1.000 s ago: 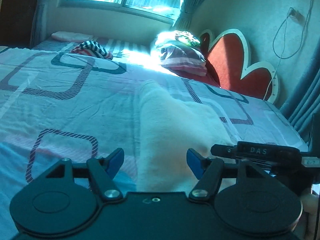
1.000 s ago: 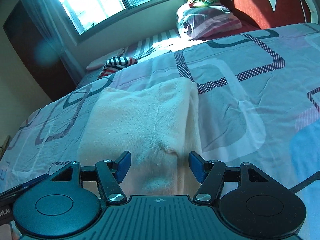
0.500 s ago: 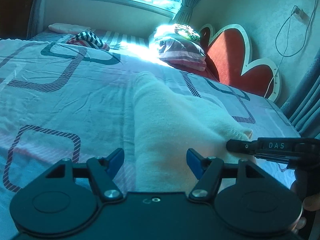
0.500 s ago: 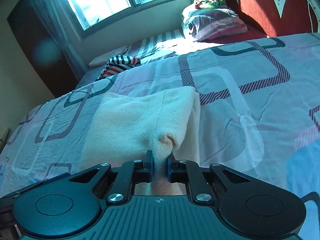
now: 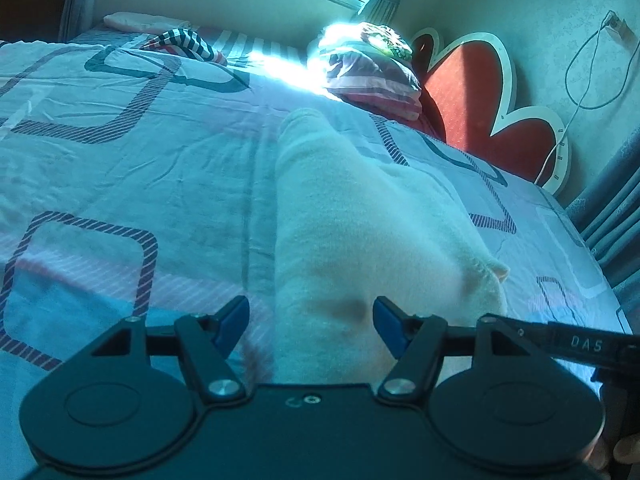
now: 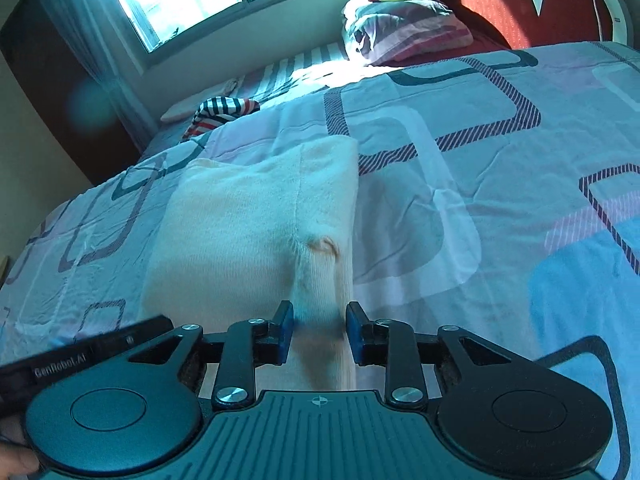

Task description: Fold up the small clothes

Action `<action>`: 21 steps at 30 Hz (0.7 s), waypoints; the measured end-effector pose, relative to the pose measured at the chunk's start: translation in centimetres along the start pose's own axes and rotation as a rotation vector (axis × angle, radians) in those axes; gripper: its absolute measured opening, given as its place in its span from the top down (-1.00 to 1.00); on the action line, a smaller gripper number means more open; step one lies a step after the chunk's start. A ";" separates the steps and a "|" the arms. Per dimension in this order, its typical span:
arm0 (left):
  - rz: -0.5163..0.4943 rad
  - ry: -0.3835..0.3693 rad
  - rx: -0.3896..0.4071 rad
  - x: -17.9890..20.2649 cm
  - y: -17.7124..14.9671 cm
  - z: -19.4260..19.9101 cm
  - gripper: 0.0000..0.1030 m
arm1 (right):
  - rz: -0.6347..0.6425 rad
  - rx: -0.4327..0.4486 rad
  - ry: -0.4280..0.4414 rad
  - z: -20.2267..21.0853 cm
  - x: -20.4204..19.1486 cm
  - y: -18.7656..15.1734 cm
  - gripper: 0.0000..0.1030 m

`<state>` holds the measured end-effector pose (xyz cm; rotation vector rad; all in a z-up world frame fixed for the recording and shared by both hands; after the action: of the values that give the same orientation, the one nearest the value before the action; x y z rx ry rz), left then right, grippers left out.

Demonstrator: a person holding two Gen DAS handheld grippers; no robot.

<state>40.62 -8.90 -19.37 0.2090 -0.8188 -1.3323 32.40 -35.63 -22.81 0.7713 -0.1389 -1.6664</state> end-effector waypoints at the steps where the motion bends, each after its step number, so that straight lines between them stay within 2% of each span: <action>1: -0.007 0.007 -0.010 -0.1 -0.2 -0.1 -0.20 | -0.014 -0.008 -0.001 0.2 0.3 -0.5 0.44; 7: -0.023 -0.003 -0.013 -1.2 -2.2 0.8 -0.08 | -0.052 -0.063 0.013 1.5 0.6 -3.8 0.45; 8: -0.024 -0.006 -0.012 -1.4 -2.4 1.0 -0.05 | -0.054 -0.065 0.013 1.8 0.6 -4.2 0.47; 9: -0.030 -0.007 -0.012 -1.5 -2.5 1.1 0.01 | -0.058 -0.068 0.020 1.9 0.4 -4.5 0.66; 10: -0.037 -0.008 -0.013 -1.6 -2.6 1.3 0.06 | -0.061 -0.069 0.027 2.1 0.2 -4.6 0.73; 14: -0.039 0.002 -0.026 -1.6 -2.7 1.5 0.07 | -0.009 -0.065 -0.034 1.8 0.3 -5.2 0.73; 18: -0.115 0.046 -0.030 0.0 -2.3 2.2 0.07 | 0.021 -0.037 -0.059 2.6 -0.4 -4.2 0.73; 21: -0.171 0.062 0.013 1.2 -1.5 3.1 -0.05 | 0.030 0.002 -0.058 3.2 -0.5 -2.7 0.72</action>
<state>37.56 -9.42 -17.57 0.3354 -0.7706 -1.4732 28.42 -35.50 -21.44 0.7193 -0.1914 -1.6609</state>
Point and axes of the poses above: each gripper's, at about its wrist camera, not at the fingertips, and z roughly against the way its jaws point, x to its right, y to its top, the point moved 5 cm from there along -z, roughly the way its jaws point, and after that the axes turned 6 degrees about z, right-handed, at the moved point
